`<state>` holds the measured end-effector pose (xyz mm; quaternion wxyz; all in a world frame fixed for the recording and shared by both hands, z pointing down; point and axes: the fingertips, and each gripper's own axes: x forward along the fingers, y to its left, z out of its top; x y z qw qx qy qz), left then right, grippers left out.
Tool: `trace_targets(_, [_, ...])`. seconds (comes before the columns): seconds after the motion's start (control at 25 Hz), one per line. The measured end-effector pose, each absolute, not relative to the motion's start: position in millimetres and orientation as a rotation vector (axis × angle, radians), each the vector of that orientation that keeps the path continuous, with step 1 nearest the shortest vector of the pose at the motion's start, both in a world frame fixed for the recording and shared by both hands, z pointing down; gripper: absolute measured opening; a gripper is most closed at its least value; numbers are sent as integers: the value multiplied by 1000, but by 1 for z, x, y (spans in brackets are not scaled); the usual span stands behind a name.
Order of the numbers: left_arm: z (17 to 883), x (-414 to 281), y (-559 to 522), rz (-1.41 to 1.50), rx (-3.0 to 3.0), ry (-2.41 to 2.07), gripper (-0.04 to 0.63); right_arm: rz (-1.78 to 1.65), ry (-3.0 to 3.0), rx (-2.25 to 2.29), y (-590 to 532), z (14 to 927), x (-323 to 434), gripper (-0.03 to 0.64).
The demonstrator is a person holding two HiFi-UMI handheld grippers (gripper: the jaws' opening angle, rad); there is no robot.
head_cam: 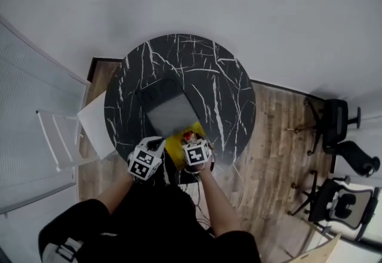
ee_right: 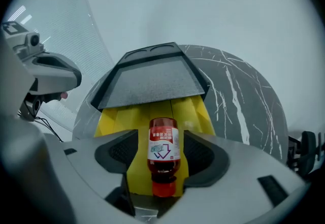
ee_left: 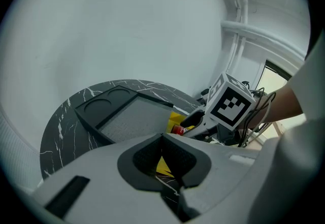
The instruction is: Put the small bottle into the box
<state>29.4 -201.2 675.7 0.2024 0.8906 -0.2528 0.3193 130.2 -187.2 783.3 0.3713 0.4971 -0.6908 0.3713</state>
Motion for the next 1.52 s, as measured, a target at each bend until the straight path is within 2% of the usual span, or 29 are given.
trace_targets(0.2, [668,33,-189,865,2491,-725,0,900,-1861,1406,-179,745,135,253])
trace_targets(0.28, [666,35,-182,853,2492,-731,0,854,-1885,1482,-174,725,139,194])
trace_targets(0.4, [660,37,-171,837,2489,-735,0,801,-1920,1582,-164,701,142,37])
trace_targets(0.44, [657,38,-167,832,2488,-740,0,790,-1935,1607,-161,694,142,6])
trace_targets(0.92, [584,45,-127,647,2581,-867,0,588,-2113,1910,-107,585,159,-5])
trace_targets(1.52, [469,48,-50,318,2797,-1037,0,98,-2250,2160,-9,431,167,-5])
